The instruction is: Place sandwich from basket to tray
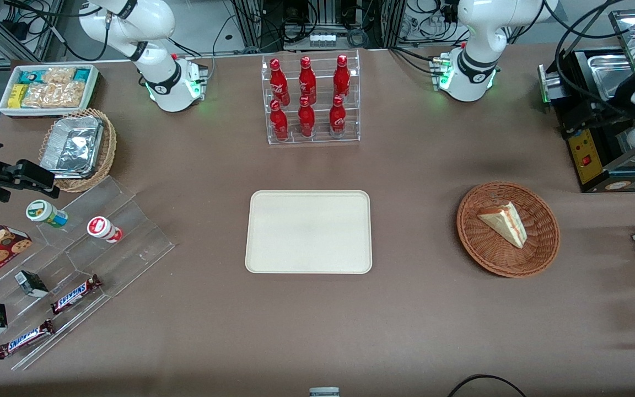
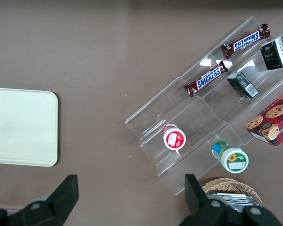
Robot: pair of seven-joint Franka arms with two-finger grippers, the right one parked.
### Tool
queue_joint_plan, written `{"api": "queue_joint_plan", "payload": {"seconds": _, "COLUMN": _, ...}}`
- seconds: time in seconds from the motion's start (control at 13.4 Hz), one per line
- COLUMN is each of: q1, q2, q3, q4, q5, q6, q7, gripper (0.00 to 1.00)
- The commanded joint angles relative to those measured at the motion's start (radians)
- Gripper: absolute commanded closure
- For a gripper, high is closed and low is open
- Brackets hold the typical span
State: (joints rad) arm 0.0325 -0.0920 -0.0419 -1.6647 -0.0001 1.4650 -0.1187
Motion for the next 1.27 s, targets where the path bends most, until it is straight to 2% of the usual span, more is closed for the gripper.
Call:
{"api": "queue_joint_plan", "payload": {"seconds": 0.0, "q1": 0.015, "q2": 0.05, "q3": -0.006, "q4": 0.003, "q5": 0.015, "q6": -0.011, "q7": -0.105, "gripper": 0.0}}
{"api": "queue_joint_plan", "payload": {"seconds": 0.15, "q1": 0.015, "q2": 0.083, "q3": -0.004, "q4": -0.032, "q5": 0.017, "q6": 0.04, "q7": -0.243, "gripper": 0.0}}
{"api": "queue_joint_plan", "payload": {"seconds": 0.52, "q1": 0.014, "q2": 0.078, "q3": -0.003, "q4": -0.288, "q5": 0.008, "q6": 0.375, "q7": -0.637, "gripper": 0.0}}
{"api": "queue_joint_plan", "payload": {"seconds": 0.9, "q1": 0.015, "q2": 0.084, "q3": -0.003, "q4": -0.516, "q5": 0.014, "q6": 0.674, "q7": -0.749, "gripper": 0.0}}
{"api": "queue_joint_plan", "payload": {"seconds": 1.2, "q1": 0.015, "q2": 0.126, "q3": -0.003, "q4": -0.576, "q5": 0.012, "q6": 0.787, "q7": -0.797, "gripper": 0.0}}
